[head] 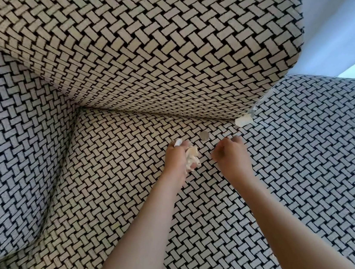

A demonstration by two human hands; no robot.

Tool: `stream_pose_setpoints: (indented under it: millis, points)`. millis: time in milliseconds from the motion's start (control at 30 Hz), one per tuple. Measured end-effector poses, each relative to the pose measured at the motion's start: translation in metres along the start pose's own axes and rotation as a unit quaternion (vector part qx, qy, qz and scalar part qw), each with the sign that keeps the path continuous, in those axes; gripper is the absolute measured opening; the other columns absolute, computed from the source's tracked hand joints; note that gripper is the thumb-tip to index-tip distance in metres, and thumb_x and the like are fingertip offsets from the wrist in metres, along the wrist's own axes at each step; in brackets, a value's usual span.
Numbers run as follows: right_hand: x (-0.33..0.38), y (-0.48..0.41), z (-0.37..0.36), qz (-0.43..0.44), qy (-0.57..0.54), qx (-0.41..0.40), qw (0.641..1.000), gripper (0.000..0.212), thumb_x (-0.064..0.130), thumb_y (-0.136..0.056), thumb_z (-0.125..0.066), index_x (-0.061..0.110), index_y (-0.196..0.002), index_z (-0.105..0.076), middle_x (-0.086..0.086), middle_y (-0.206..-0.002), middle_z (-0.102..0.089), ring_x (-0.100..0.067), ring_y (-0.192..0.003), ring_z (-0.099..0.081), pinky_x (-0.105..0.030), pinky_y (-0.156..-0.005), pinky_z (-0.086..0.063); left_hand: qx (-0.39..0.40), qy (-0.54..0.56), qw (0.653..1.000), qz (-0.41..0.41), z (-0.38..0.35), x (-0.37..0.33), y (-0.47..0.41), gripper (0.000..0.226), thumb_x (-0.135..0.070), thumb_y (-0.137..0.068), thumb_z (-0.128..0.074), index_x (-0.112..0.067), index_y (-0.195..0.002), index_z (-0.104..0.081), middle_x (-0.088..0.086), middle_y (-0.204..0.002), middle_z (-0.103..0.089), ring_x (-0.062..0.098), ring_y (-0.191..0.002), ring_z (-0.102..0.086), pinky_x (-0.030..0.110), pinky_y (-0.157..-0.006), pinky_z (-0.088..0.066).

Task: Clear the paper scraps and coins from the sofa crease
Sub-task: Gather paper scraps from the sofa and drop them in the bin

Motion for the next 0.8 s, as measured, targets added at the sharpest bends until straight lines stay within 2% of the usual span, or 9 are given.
stream_pose_setpoints:
  millis: [100, 200, 267, 367, 433, 500, 600, 733, 800]
  points:
    - [0.009, -0.005, 0.002, 0.012, 0.041, -0.027, 0.999, 0.013, 0.004, -0.088, -0.056, 0.006, -0.1, -0.06, -0.008, -0.104, -0.057, -0.021, -0.097, -0.051, -0.026, -0.079, -0.042, 0.02, 0.021, 1.0, 0.001, 0.002, -0.001, -0.004, 0.016, -0.012, -0.097, -0.039, -0.014, -0.085, -0.051, 0.006, -0.075, -0.05, 0.017, -0.059, -0.048, 0.014, -0.032, -0.036]
    - [0.009, -0.006, 0.005, -0.053, 0.089, -0.035, 0.994, 0.042, 0.02, -0.082, -0.068, 0.008, -0.118, -0.049, -0.011, -0.12, -0.049, -0.026, -0.106, -0.049, -0.032, -0.08, -0.043, 0.019, 0.042, 0.999, 0.002, 0.007, -0.003, -0.005, 0.029, -0.009, -0.096, -0.039, -0.002, -0.122, -0.049, 0.005, -0.072, -0.049, 0.016, -0.056, -0.047, 0.014, -0.033, -0.034]
    - [0.004, -0.004, 0.003, -0.088, 0.083, -0.028, 0.992, 0.042, 0.025, -0.081, -0.069, 0.007, -0.113, -0.05, -0.011, -0.114, -0.053, -0.024, -0.093, -0.053, -0.026, -0.068, -0.04, 0.021, 0.063, 0.998, 0.006, 0.012, -0.002, -0.008, 0.035, -0.006, -0.095, -0.038, -0.001, -0.129, -0.044, 0.005, -0.071, -0.047, 0.015, -0.055, -0.047, 0.012, -0.031, -0.031]
    - [-0.002, 0.001, -0.003, -0.082, -0.001, -0.042, 0.996, 0.011, 0.016, -0.083, -0.064, 0.009, -0.087, -0.058, -0.007, -0.089, -0.064, -0.016, -0.069, -0.051, -0.021, -0.048, -0.029, 0.031, 0.094, 0.995, 0.02, 0.016, 0.0, -0.007, 0.011, -0.005, -0.094, -0.039, -0.007, -0.099, -0.049, 0.004, -0.057, -0.05, 0.011, -0.042, -0.048, 0.011, -0.031, -0.03]
    - [0.001, 0.001, -0.005, -0.063, -0.07, -0.028, 0.995, 0.006, 0.011, -0.083, -0.062, 0.009, -0.089, -0.06, 0.0, -0.072, -0.062, -0.009, -0.058, -0.048, -0.014, -0.044, -0.032, 0.028, 0.098, 0.994, 0.028, 0.018, 0.001, -0.008, 0.017, -0.003, -0.093, -0.04, -0.011, -0.08, -0.045, 0.003, -0.056, -0.049, 0.012, -0.042, -0.045, 0.01, -0.031, -0.029]
    - [0.01, -0.006, -0.003, -0.052, -0.138, -0.012, 0.989, 0.01, 0.01, -0.085, -0.063, 0.01, -0.095, -0.061, 0.008, -0.064, -0.058, -0.007, -0.053, -0.049, -0.007, -0.046, -0.037, 0.028, 0.102, 0.994, 0.034, 0.018, 0.002, -0.009, 0.018, -0.004, -0.093, -0.039, -0.012, -0.078, -0.044, 0.004, -0.064, -0.046, 0.014, -0.049, -0.042, 0.01, -0.03, -0.03]
    - [0.021, -0.021, -0.002, -0.039, -0.169, -0.044, 0.984, 0.02, 0.011, -0.086, -0.062, 0.013, -0.106, -0.06, 0.009, -0.062, -0.057, -0.01, -0.051, -0.048, -0.021, -0.05, -0.04, 0.027, 0.09, 0.995, 0.043, 0.019, 0.001, -0.006, 0.011, -0.005, -0.093, -0.04, -0.013, -0.086, -0.045, 0.005, -0.067, -0.046, 0.014, -0.053, -0.043, 0.01, -0.031, -0.031]
    - [0.028, -0.034, -0.015, -0.038, -0.063, -0.015, 0.997, 0.034, 0.006, -0.082, -0.063, 0.008, -0.116, -0.056, -0.007, -0.087, -0.065, -0.016, -0.071, -0.054, -0.02, -0.051, -0.035, 0.029, 0.095, 0.995, 0.032, 0.028, -0.003, -0.004, 0.011, -0.004, -0.093, -0.039, -0.01, -0.095, -0.047, 0.006, -0.068, -0.045, 0.011, -0.042, -0.047, 0.011, -0.031, -0.032]
    - [0.03, -0.036, -0.017, -0.041, -0.015, -0.018, 0.999, 0.029, 0.006, -0.083, -0.062, 0.005, -0.111, -0.056, -0.012, -0.104, -0.063, -0.021, -0.086, -0.056, -0.022, -0.061, -0.04, 0.025, 0.094, 0.995, 0.029, 0.034, -0.004, -0.002, 0.015, -0.003, -0.093, -0.036, -0.01, -0.086, -0.048, 0.006, -0.069, -0.045, 0.013, -0.047, -0.045, 0.012, -0.033, -0.032]
Point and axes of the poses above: each hand's wrist, its own y-axis away from the middle knuckle, its own z-axis out of the back of the hand, x = y × z, the point moved 3 cm from there along -y, towards the middle knuckle
